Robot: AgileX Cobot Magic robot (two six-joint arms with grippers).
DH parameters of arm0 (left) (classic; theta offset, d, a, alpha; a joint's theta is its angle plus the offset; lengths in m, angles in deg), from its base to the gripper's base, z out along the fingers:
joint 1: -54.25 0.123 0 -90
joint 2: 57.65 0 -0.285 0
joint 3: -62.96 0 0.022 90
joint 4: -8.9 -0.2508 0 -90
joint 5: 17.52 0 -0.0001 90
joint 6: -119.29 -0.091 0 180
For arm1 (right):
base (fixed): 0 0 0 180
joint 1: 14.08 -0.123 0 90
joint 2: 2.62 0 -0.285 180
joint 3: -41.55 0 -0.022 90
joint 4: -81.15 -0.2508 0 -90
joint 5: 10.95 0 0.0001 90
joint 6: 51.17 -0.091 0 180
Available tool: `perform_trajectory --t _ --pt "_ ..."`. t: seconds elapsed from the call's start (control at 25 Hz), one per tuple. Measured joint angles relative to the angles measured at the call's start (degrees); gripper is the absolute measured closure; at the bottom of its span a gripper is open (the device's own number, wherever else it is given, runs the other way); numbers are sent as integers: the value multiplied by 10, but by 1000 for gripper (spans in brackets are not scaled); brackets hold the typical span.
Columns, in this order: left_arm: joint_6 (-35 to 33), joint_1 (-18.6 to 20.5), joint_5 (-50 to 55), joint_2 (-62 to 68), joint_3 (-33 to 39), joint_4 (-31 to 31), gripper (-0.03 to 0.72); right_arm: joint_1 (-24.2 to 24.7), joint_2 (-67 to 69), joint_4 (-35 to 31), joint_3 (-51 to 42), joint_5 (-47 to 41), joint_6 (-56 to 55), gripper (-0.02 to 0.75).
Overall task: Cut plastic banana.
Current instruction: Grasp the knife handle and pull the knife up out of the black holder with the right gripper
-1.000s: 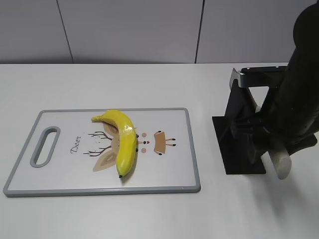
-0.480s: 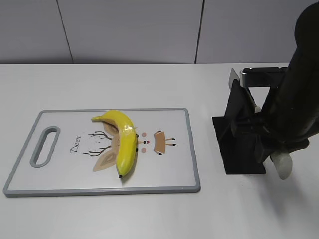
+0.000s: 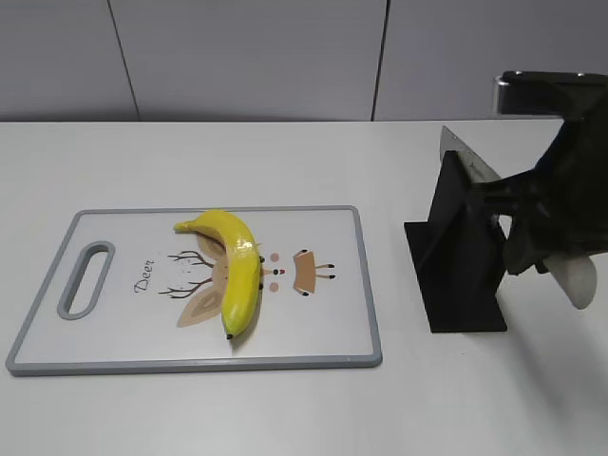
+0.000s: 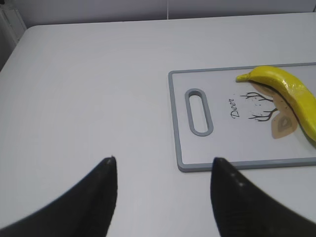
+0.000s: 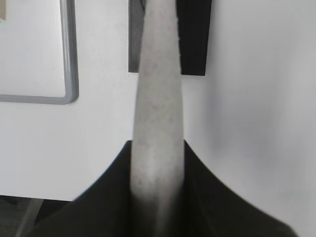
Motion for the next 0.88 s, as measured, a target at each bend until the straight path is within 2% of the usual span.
perform_trajectory --t 0.28,0.6,0.72,0.88 --pt "0 0 0 0 0 0 116 0 -62 0 5 -9 0 571" --pt "0 0 0 0 0 0 144 0 -79 22 69 -35 23 572" --pt "0 0 -5 8 -10 0 149 0 -79 25 97 -26 100 572" --pt "-27 0 -26 57 -30 17 156 0 -78 27 120 8 262 572"
